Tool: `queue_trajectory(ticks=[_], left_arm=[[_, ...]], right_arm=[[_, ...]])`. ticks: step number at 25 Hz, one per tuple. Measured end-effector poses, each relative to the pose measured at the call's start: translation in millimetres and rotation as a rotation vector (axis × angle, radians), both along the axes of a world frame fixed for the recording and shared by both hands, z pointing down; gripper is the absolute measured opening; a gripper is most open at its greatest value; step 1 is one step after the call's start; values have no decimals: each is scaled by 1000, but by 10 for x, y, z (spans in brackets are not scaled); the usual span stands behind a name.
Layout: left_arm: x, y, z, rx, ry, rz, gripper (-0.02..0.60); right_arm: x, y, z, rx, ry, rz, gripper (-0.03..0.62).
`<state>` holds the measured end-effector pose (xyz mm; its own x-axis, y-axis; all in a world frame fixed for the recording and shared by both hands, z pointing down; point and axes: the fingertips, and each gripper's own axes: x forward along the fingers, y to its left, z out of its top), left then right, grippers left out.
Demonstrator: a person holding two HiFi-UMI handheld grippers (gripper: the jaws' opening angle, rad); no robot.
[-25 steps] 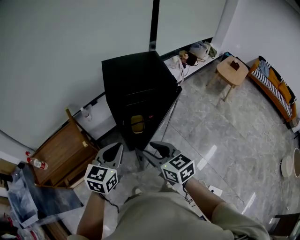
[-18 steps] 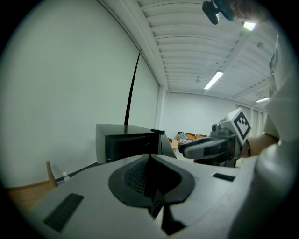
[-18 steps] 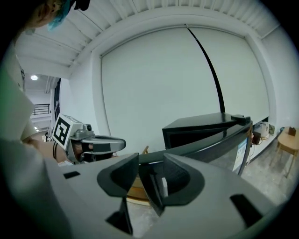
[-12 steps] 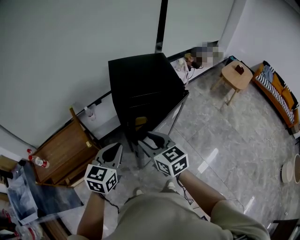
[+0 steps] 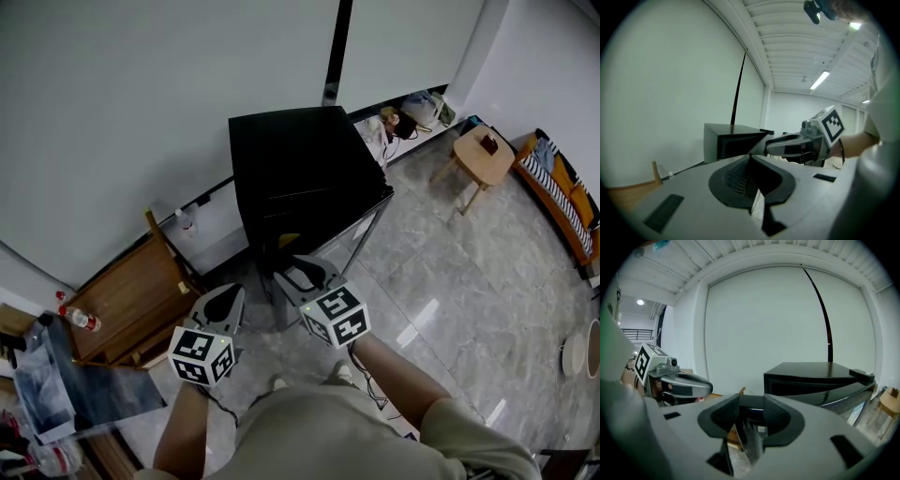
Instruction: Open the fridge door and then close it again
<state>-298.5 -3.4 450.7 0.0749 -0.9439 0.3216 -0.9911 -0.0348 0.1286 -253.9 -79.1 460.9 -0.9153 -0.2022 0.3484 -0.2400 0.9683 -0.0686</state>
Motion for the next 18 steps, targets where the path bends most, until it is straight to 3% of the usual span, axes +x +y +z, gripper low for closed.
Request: queue_trajectory(ticks=[18], left_arm=[[-477, -229, -204, 53, -7, -62, 9]], right_arm=[[-483, -317, 26, -31, 54, 3, 109]])
